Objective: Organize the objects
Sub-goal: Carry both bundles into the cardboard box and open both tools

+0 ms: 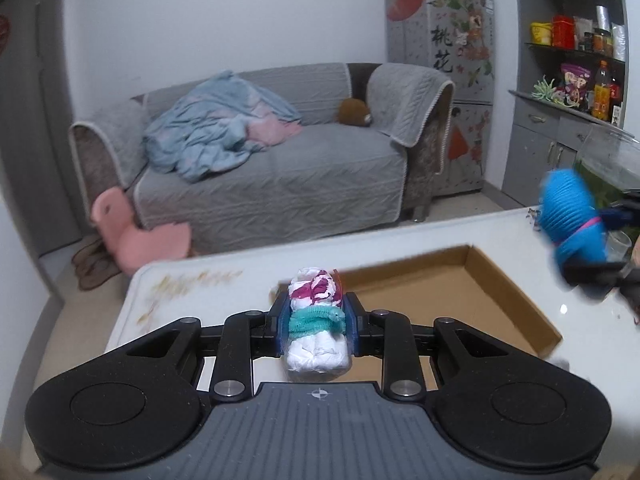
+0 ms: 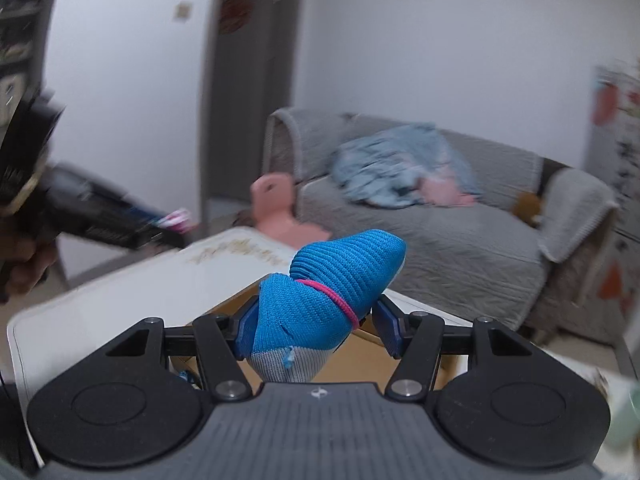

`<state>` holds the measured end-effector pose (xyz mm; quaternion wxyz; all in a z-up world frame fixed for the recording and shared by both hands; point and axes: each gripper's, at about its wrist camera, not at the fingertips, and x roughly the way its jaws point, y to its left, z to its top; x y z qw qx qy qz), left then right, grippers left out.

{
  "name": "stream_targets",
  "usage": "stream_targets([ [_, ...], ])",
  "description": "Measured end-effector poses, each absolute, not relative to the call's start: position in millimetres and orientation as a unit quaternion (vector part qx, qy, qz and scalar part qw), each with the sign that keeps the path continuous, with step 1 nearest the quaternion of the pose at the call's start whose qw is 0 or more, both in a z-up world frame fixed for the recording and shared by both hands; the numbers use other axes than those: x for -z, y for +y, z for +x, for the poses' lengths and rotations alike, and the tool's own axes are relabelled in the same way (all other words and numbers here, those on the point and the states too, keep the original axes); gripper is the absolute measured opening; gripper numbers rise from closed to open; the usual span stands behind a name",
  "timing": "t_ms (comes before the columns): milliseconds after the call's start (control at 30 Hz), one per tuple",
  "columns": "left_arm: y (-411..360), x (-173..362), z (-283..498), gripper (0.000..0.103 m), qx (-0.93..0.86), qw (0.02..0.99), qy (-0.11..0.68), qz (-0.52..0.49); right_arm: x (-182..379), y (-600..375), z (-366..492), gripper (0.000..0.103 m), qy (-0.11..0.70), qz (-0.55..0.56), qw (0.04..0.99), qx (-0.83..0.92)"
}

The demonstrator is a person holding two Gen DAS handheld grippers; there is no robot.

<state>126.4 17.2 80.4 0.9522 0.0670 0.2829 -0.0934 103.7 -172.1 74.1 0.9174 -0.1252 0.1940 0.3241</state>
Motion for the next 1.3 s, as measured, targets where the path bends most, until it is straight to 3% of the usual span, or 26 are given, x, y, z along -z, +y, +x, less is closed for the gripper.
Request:
stream_targets([
  [500,-6.6,28.6,254.1,0.033,0.103,0.926,0.359,0.058,27.6,-51.9,215.2,0.055,0.286,-0.246,0.850,-0.369],
  [967,-10.7,61.3,278.0,0.035,0.074,0.911,0.398,0.082,58.8,-38.7,224.0,0.056,0.331,-0.277,0.813,-0.390],
  [1067,-10.0,61.4,280.2,0.041,0.068,0.910,0.402,0.080,58.1,-39.7,226.9,0.059,0.335,-0.272,0.814,-0.389],
  [1100,-9.1,61.4,280.6,0.049,0.065,0.910,0.403,0.078,57.2,-40.5,226.5,0.065,0.337,-0.269,0.815,-0.387],
  [1133,-8.5,60.3,279.9,0.056,0.065,0.910,0.401,0.076,55.2,-42.3,224.2,0.078,0.335,-0.267,0.817,-0.386],
  [1200,-10.2,56.5,277.8,0.065,0.066,0.912,0.396,0.081,54.7,-40.0,226.0,0.088,0.333,-0.266,0.817,-0.387],
  [1300,-12.5,46.7,273.8,0.073,0.063,0.917,0.384,0.083,50.9,-41.7,221.1,0.088,0.331,-0.269,0.820,-0.381],
])
